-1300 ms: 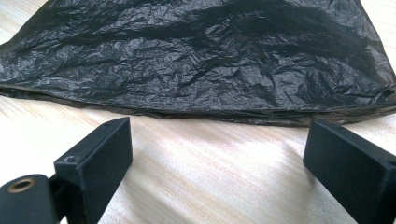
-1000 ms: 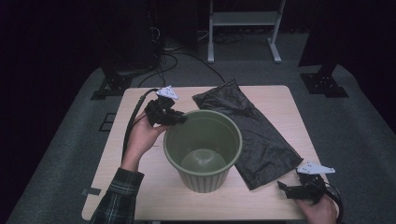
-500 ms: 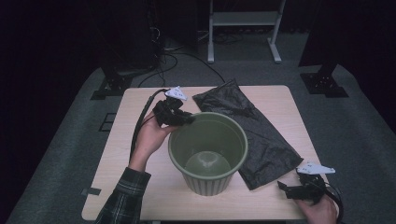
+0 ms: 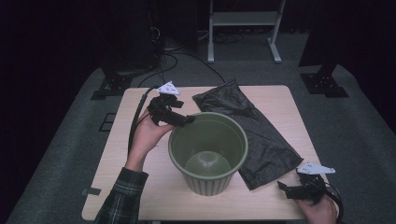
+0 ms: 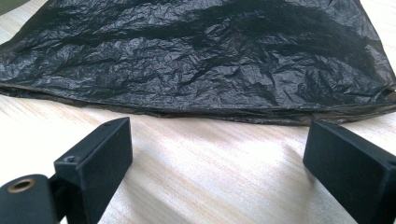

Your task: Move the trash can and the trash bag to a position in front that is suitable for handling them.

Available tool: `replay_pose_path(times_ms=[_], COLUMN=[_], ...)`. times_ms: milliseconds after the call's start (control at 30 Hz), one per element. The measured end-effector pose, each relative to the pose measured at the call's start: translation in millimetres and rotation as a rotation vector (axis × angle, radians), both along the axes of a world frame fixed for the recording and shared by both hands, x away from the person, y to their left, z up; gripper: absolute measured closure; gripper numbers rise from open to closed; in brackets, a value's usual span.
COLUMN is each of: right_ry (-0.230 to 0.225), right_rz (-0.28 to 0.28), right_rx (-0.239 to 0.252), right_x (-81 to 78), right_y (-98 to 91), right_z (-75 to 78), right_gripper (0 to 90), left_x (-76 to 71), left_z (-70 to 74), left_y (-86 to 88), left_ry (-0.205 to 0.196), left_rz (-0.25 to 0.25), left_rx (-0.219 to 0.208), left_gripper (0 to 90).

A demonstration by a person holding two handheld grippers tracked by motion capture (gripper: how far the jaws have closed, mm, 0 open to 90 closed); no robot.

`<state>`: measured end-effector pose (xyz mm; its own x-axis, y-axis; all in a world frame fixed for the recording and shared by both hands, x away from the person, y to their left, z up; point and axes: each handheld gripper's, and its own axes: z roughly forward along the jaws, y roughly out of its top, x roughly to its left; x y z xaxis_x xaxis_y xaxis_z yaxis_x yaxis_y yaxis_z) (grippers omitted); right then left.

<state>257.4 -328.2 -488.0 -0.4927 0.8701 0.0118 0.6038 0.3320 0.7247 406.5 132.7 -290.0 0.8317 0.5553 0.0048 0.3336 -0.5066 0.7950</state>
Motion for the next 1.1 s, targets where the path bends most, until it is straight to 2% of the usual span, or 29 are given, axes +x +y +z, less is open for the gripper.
replay_pose_path(times_ms=[100, 233, 367, 567, 900, 1100], right_ry=[0.0, 0.0, 0.0, 0.001, 0.001, 0.001], right_rz=[0.0, 0.0, 0.0, 0.0, 0.0, 0.0], right_rx=[0.0, 0.0, 0.0, 0.001, 0.0, 0.001], right_x=[0.0, 0.0, 0.0, 0.0, -0.1, -0.1], right_y=[0.0, 0.0, 0.0, 0.0, 0.0, 0.1], right_z=[0.0, 0.0, 0.0, 0.0, 0.0, 0.0], right_gripper=[6.6, 6.6, 6.6, 6.6, 6.6, 6.6], left_x=[-5.6, -15.5, -30.2, -51.3, -85.1, -102.6], left_z=[3.2, 6.4, 8.7, 7.5, -5.8, -15.4], left_y=[8.7, 21.5, 33.5, 50.2, 73.3, 79.4], left_ry=[-0.01, -0.022, -0.051, -0.073, -0.106, -0.107], left_rz=[0.009, 0.024, 0.046, 0.067, 0.096, 0.105], left_rx=[-0.046, -0.075, -0.092, -0.108, -0.122, -0.102], left_gripper=[11.2, 1.0, 0.0, 0.0, 0.0, 0.0])
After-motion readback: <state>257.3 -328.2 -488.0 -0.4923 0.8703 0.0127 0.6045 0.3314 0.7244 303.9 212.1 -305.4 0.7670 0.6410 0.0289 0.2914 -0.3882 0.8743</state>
